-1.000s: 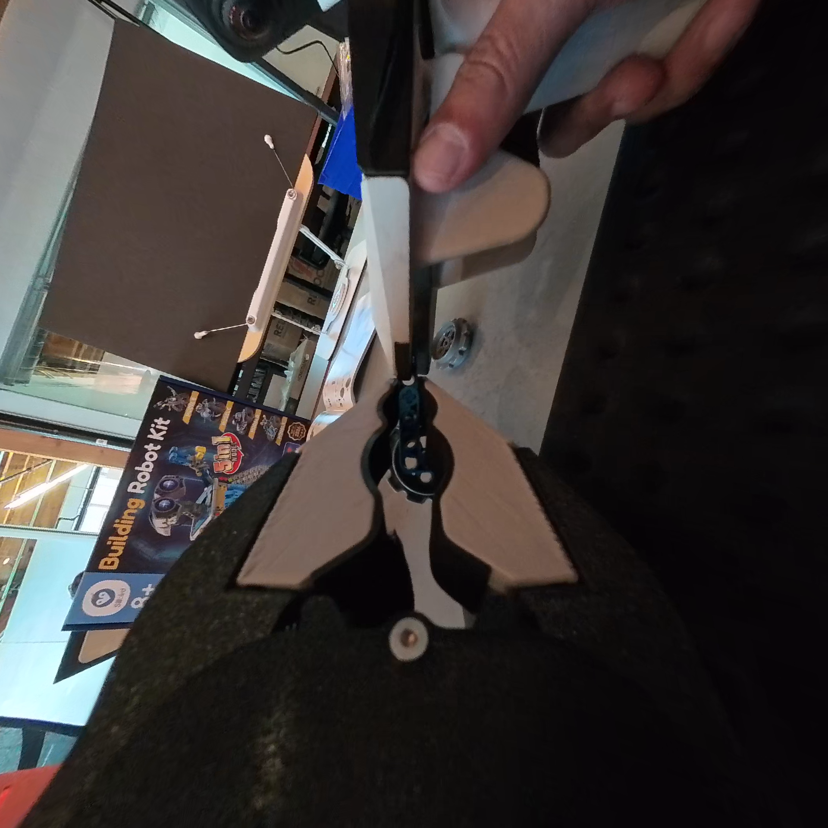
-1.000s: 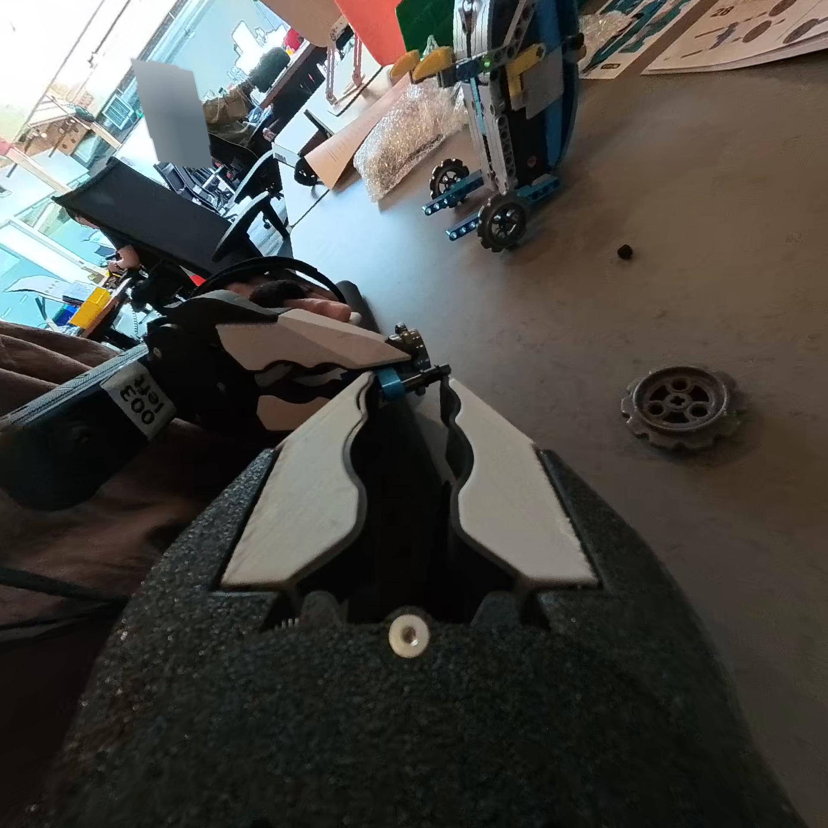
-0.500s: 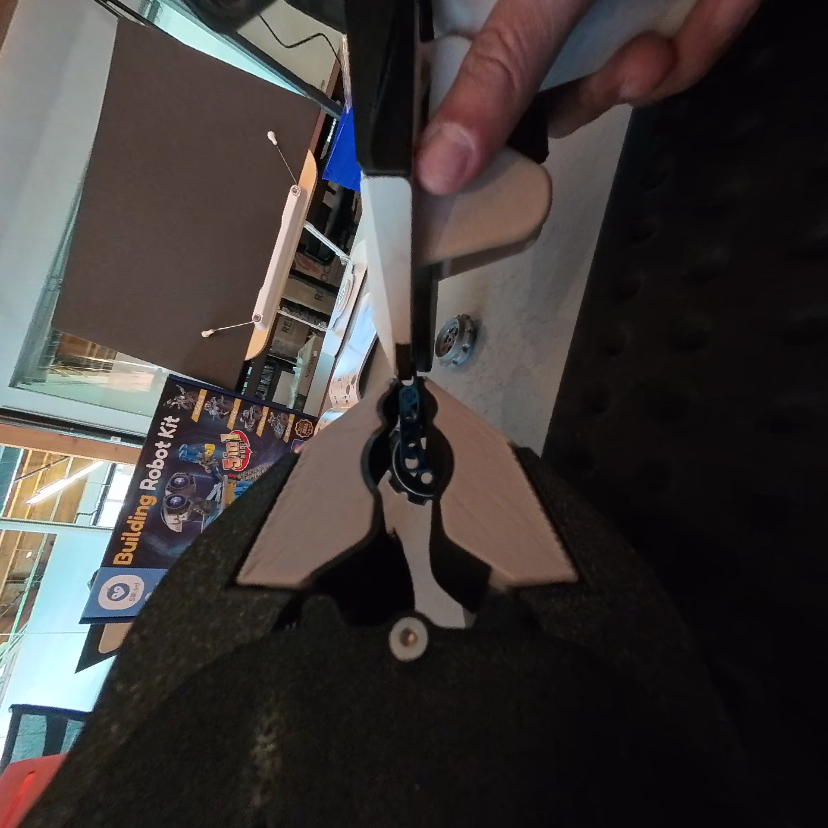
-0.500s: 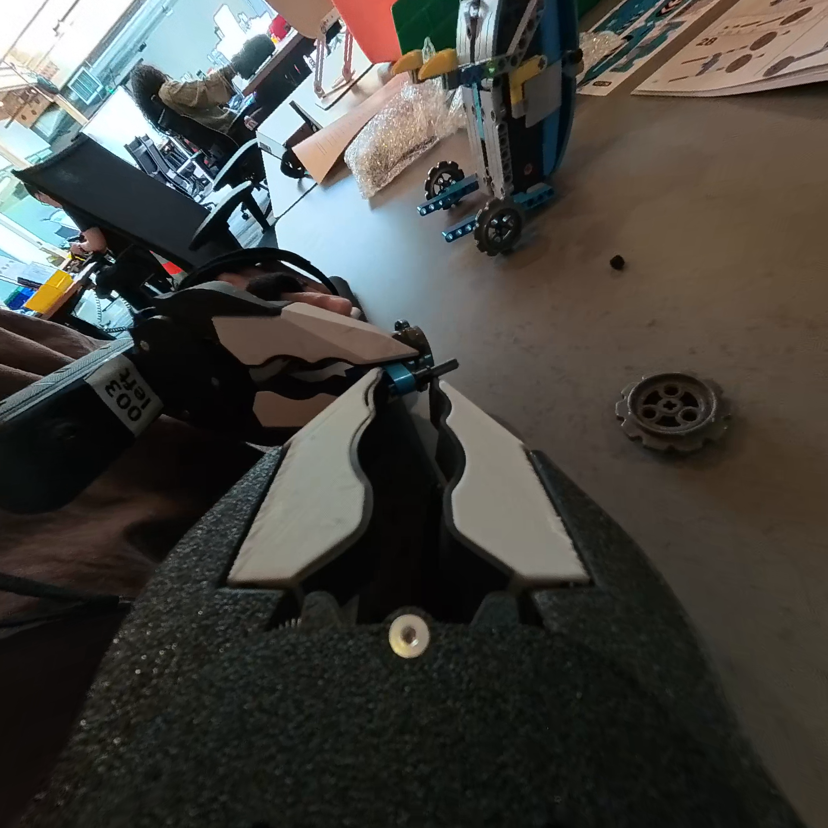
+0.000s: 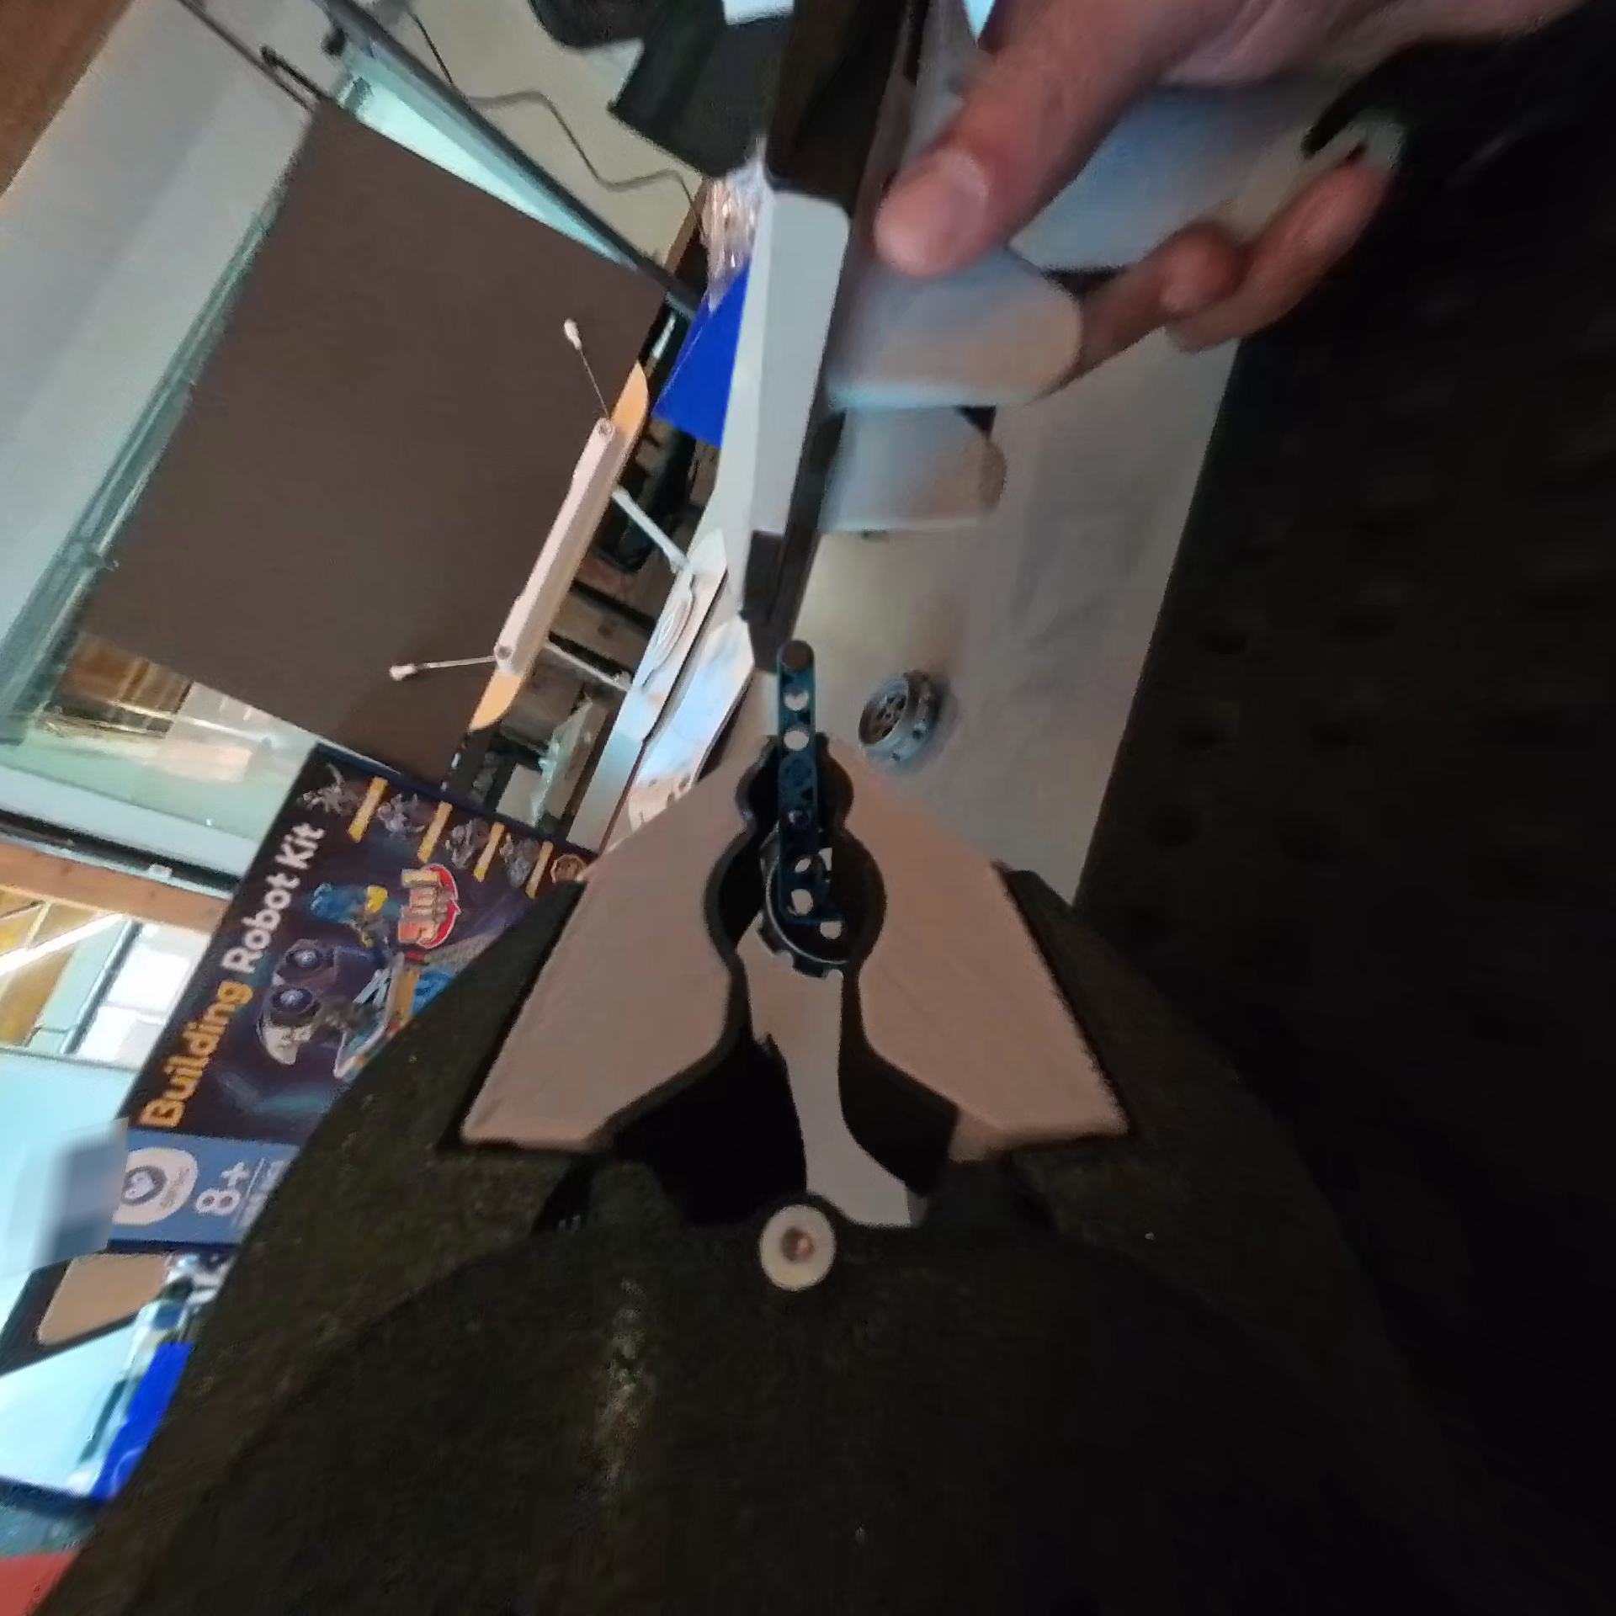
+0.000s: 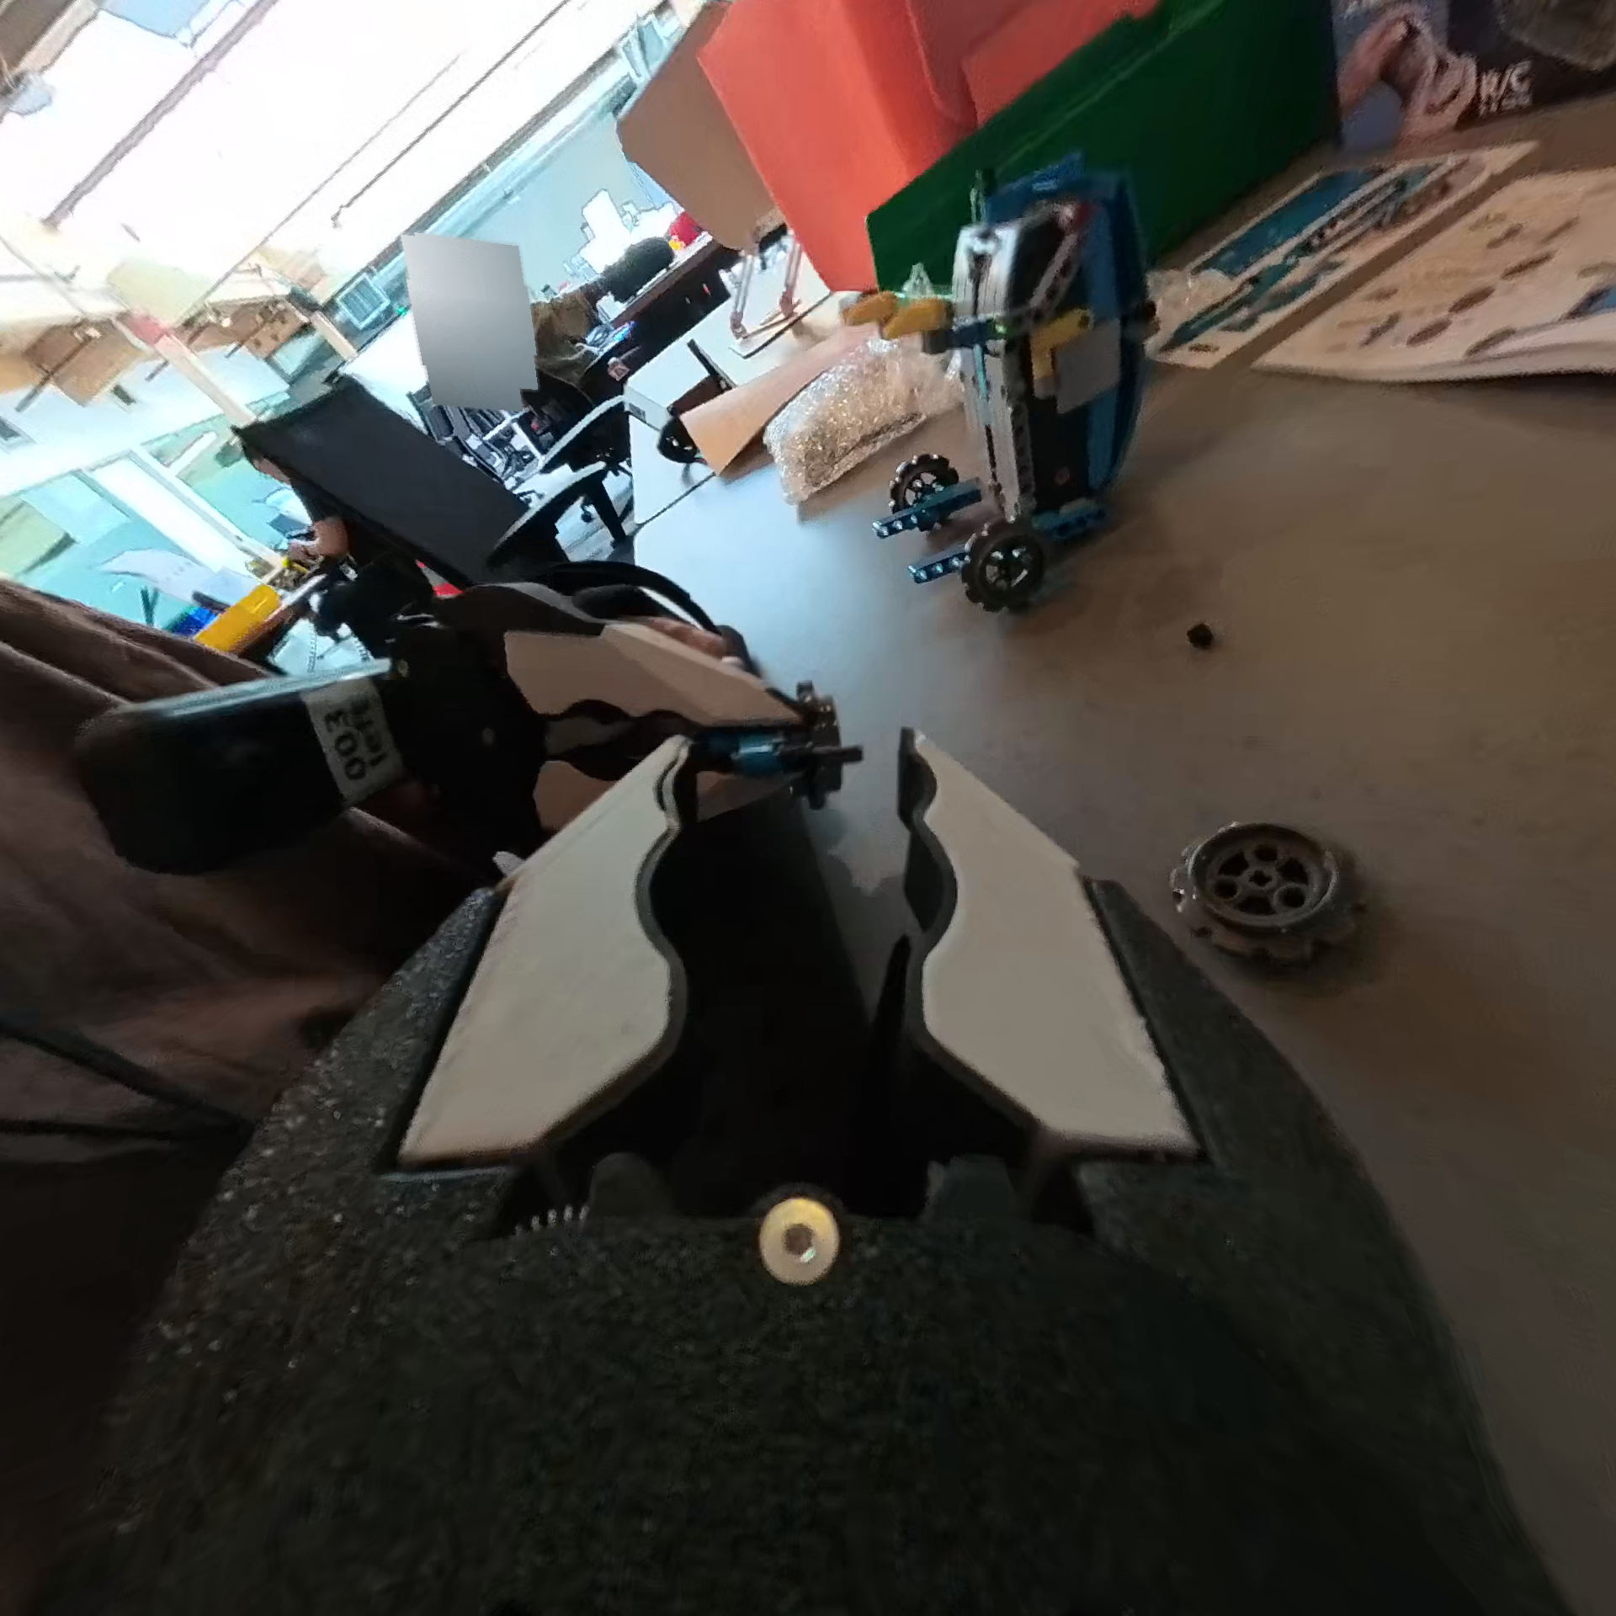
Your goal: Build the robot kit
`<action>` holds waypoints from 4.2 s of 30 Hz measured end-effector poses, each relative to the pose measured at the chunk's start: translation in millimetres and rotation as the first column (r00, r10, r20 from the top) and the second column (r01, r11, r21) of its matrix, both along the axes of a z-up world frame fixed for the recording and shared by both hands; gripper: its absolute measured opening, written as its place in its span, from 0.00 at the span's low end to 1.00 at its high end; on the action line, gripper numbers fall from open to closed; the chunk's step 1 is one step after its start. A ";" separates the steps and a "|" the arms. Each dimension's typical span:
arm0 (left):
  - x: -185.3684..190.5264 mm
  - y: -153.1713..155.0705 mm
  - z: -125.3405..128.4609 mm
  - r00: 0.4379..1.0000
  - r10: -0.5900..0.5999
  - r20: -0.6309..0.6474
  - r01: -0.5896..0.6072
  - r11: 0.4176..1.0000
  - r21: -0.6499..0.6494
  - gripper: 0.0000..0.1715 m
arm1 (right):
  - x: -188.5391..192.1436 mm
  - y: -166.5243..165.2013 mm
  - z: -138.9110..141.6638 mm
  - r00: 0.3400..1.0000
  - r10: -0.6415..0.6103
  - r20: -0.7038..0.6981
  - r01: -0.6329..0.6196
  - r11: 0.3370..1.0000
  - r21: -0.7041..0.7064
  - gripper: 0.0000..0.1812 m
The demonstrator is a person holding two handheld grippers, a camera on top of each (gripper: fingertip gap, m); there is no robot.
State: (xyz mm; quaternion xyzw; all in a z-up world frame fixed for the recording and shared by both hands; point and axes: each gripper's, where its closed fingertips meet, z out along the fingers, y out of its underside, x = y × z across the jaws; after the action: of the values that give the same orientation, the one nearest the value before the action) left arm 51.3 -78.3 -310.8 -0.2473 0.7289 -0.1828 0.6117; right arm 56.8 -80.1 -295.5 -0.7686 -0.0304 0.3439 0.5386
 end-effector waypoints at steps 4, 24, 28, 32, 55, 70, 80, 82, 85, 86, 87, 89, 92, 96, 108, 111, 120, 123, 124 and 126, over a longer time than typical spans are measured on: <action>-3.8 -3.9 5.6 0.999 -0.021 0.030 0.021 1.000 -0.004 0.03 | -12.5 -3.2 4.6 0.996 0.091 0.018 -0.092 0.995 0.025 0.32; -7.6 -2.5 9.2 0.999 -0.026 0.034 0.030 0.990 -0.138 0.14 | -2.5 -3.2 12.3 0.861 -0.131 0.491 0.059 0.985 0.159 0.18; -16.5 -6.5 31.9 0.988 -0.141 0.058 0.151 0.843 -0.517 0.14 | 0.4 -4.2 7.3 0.656 -0.215 0.724 0.069 0.972 0.226 0.17; -12.9 -2.8 40.5 0.980 -0.198 -0.022 0.079 0.488 -0.869 0.15 | -1.9 -2.4 0.1 0.513 -0.249 0.822 0.071 0.966 0.248 0.18; -3.8 -14.6 16.9 0.934 -0.331 -0.137 -0.126 0.055 -0.990 0.03 | -15.1 3.9 -7.8 0.285 -0.284 0.916 0.073 0.959 0.275 0.18; -3.6 -13.7 16.2 0.921 -0.367 -0.129 -0.137 0.005 -0.991 0.03 | -13.4 5.2 -10.0 0.386 -0.265 0.883 0.098 0.964 0.246 0.18; -22.2 10.8 57.2 0.947 -0.294 0.131 0.186 0.166 -0.968 0.12 | 0.6 1.7 14.9 0.787 -0.340 0.515 0.237 0.937 0.257 0.18; -25.6 5.1 56.6 0.946 -0.302 0.120 0.217 0.313 -0.925 0.13 | 9.3 -0.9 20.8 0.867 -0.334 0.370 0.260 0.936 0.236 0.17; -21.8 -14.2 41.6 0.956 -0.292 0.022 0.189 0.556 -0.810 0.20 | 13.0 -4.2 28.8 0.938 -0.286 0.196 0.243 0.946 0.216 0.18; -19.0 -21.4 34.9 0.959 -0.283 -0.016 0.172 0.626 -0.761 0.21 | 13.4 -4.4 30.5 0.950 -0.277 0.146 0.245 0.947 0.207 0.18; -15.0 -24.8 29.3 0.967 -0.250 -0.043 0.147 0.690 -0.709 0.21 | 11.8 -4.4 31.4 0.958 -0.265 0.108 0.240 0.950 0.200 0.18; -8.9 -28.8 26.5 0.980 -0.195 -0.042 0.123 0.757 -0.642 0.21 | 6.1 -3.4 29.7 0.965 -0.246 0.088 0.226 0.956 0.184 0.17; -3.9 -26.3 34.6 0.990 -0.142 -0.004 0.103 0.735 -0.670 0.20 | 2.7 -1.4 24.7 0.952 -0.270 0.144 0.246 0.955 0.168 0.18; 0.0 -21.1 36.6 0.994 -0.111 0.007 0.084 0.706 -0.704 0.11 | -4.1 -0.8 24.9 0.953 -0.260 0.153 0.236 0.958 0.161 0.18; -19.2 -29.0 58.1 0.921 -0.371 0.116 0.257 0.359 -0.897 0.05 | 5.5 -25.2 57.8 0.936 0.104 -0.336 -0.022 0.971 0.239 0.28; -26.6 -32.0 65.2 0.882 -0.439 0.171 0.293 0.226 -0.929 0.05 | -3.6 -29.5 60.8 0.858 0.232 -0.458 -0.127 0.960 0.248 0.27; -33.4 -47.3 64.0 0.837 -0.521 0.169 0.307 0.192 -0.932 0.05 | -31.6 -33.1 55.9 0.880 0.303 -0.366 -0.221 0.943 0.250 0.08; -34.0 -48.2 63.4 0.834 -0.527 0.166 0.305 0.188 -0.933 0.05 | -31.6 -34.5 56.3 0.896 0.294 -0.332 -0.211 0.942 0.262 0.03; -34.0 -47.0 63.6 0.834 -0.525 0.170 0.303 0.178 -0.936 0.04 | -32.5 -35.5 56.9 0.902 0.295 -0.315 -0.213 0.939 0.269 0.02; -31.6 -40.3 64.3 0.845 -0.504 0.180 0.286 0.141 -0.948 0.04 | -31.8 -35.3 54.9 0.935 0.261 -0.242 -0.192 0.942 0.275 0.01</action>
State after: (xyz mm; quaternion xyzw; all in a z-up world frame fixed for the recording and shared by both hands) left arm 19.7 -118.7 -246.4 -0.3772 0.5574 -0.7131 0.1960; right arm 25.0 -115.4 -240.6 -0.6316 -0.0869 0.5008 0.5854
